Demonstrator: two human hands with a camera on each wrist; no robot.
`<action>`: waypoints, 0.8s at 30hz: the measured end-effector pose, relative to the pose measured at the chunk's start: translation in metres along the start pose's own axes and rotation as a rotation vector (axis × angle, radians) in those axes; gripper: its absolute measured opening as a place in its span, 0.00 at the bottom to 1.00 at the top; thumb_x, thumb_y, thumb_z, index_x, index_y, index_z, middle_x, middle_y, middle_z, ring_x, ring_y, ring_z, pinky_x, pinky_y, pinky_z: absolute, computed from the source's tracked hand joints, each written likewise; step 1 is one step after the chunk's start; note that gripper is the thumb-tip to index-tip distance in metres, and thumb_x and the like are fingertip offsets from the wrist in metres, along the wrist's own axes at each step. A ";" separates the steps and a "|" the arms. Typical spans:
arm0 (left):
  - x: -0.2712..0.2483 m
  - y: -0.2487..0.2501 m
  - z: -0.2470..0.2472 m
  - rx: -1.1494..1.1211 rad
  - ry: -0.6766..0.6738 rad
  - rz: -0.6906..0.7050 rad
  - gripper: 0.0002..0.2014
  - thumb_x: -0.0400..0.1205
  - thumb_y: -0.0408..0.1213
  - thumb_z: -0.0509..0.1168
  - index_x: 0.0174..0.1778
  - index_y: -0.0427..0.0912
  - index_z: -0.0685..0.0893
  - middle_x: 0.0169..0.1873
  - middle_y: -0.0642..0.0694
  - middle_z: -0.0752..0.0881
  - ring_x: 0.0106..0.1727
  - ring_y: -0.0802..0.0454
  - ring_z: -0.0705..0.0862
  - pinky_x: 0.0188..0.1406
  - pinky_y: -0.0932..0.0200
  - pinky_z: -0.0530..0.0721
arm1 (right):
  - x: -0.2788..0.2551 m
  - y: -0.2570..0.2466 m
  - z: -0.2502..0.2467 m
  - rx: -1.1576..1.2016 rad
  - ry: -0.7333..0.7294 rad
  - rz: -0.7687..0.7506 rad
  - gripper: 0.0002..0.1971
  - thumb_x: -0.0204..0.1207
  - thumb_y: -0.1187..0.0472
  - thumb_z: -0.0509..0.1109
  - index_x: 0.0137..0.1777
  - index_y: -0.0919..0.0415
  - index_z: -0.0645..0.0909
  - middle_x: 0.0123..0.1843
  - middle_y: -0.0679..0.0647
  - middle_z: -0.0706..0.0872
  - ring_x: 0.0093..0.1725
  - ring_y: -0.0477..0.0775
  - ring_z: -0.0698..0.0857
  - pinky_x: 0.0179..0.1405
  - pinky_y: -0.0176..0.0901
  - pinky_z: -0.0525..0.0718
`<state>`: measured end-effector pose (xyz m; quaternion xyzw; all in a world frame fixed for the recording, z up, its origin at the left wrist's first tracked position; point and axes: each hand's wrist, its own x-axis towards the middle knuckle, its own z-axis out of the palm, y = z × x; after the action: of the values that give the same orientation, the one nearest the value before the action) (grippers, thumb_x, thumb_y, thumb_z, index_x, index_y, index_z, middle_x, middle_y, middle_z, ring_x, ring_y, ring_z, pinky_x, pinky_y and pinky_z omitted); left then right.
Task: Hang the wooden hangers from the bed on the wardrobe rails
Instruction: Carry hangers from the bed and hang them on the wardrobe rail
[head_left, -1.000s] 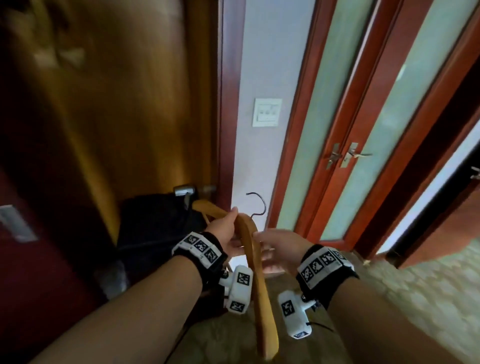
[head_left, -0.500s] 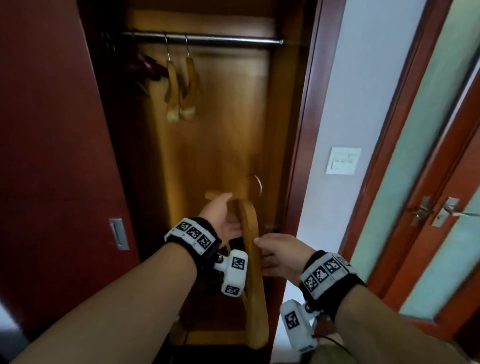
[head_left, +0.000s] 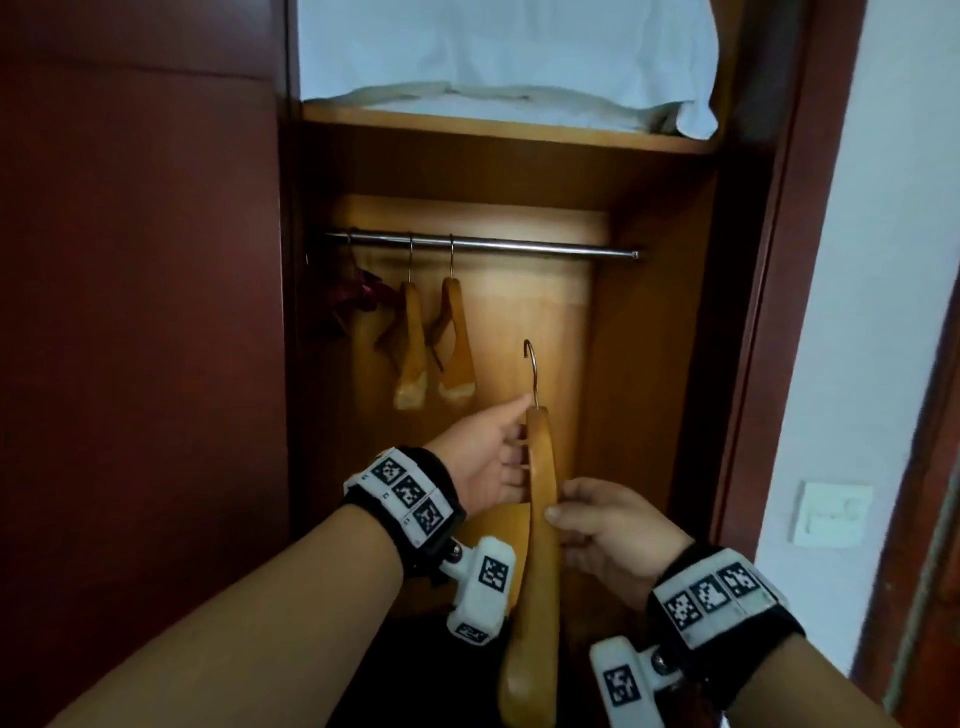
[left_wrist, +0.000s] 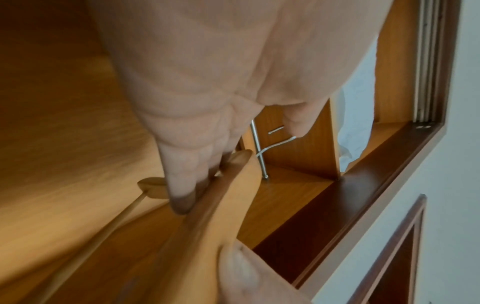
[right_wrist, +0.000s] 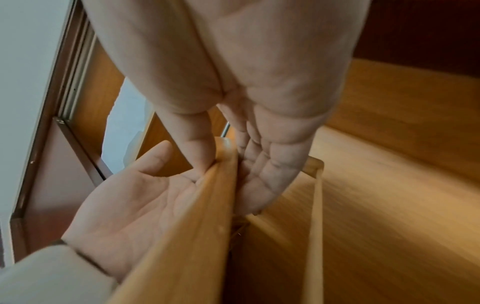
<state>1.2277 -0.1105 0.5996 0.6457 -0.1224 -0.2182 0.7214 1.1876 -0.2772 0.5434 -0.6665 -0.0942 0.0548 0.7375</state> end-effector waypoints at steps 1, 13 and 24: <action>0.002 0.008 -0.006 0.028 -0.012 0.009 0.28 0.85 0.63 0.59 0.66 0.42 0.79 0.64 0.37 0.86 0.64 0.40 0.86 0.54 0.48 0.85 | 0.011 -0.007 0.003 0.017 -0.002 -0.010 0.10 0.80 0.74 0.66 0.60 0.74 0.79 0.47 0.68 0.89 0.44 0.62 0.90 0.41 0.53 0.89; 0.038 0.089 -0.051 0.140 0.037 0.123 0.47 0.80 0.69 0.61 0.86 0.38 0.62 0.82 0.36 0.69 0.78 0.37 0.74 0.77 0.41 0.74 | 0.132 -0.085 0.008 0.105 0.059 -0.165 0.06 0.78 0.74 0.68 0.54 0.72 0.79 0.34 0.63 0.84 0.30 0.58 0.86 0.34 0.52 0.89; 0.072 0.131 -0.061 0.194 0.172 0.185 0.41 0.82 0.67 0.59 0.84 0.42 0.68 0.79 0.40 0.75 0.72 0.39 0.80 0.65 0.45 0.82 | 0.224 -0.132 -0.011 0.106 0.080 -0.201 0.11 0.79 0.71 0.69 0.58 0.77 0.81 0.31 0.61 0.87 0.28 0.58 0.88 0.29 0.48 0.87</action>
<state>1.3391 -0.0822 0.7127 0.7147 -0.1395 -0.0817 0.6805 1.4026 -0.2562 0.6885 -0.6154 -0.1282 -0.0411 0.7766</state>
